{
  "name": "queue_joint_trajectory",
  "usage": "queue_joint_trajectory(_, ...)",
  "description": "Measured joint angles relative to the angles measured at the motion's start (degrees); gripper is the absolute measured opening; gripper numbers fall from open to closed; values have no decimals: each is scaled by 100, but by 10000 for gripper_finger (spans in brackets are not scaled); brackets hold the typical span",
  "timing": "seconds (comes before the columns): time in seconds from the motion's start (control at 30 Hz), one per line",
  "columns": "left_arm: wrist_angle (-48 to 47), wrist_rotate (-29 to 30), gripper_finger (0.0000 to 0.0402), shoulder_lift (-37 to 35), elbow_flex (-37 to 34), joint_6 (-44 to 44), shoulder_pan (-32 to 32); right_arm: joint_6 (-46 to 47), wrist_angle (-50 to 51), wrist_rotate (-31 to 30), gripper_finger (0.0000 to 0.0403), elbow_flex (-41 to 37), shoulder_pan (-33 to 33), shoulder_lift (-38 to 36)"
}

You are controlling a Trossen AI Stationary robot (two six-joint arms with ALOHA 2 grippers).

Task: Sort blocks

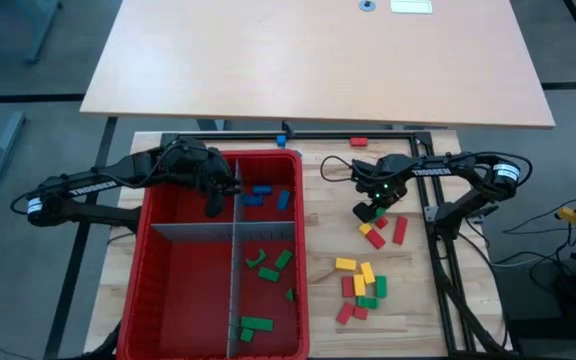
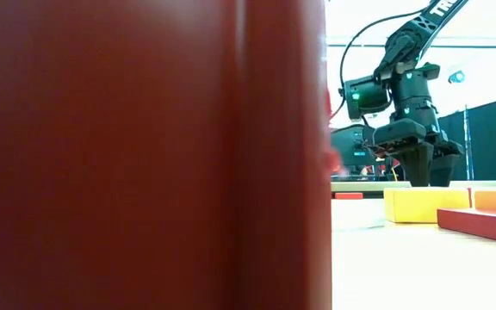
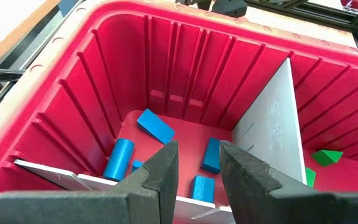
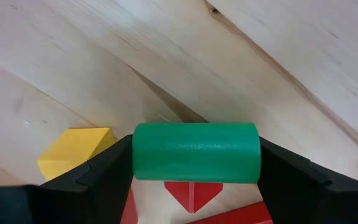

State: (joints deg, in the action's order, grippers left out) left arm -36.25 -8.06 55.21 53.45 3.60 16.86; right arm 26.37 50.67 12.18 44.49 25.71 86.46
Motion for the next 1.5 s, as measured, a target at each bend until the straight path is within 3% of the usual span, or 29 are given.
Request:
queue_joint_trajectory(0.33, 0, -1, 103, 1, 0, 24, -2, -98, 11, 161, 266, 65, 0, -207)
queue_joint_trajectory(0.7, 0, -1, 103, 0, 0, 44, -2, 133, -58, 437, 267, 446, -96, -1740)
queue_joint_trajectory(1.0, 39, 7, 103, 0, 0, 44, -2, 886, -2337, 1059, 267, 558, -1339, -2780)
queue_joint_trajectory(1.27, 45, 12, 103, 1, 0, 65, -2, 957, -4043, 711, 267, 856, -2709, -2260)
queue_joint_trajectory(1.5, 47, 17, 103, 1, 0, 145, -2, 450, -4224, 578, 268, 1727, -3166, -1078)
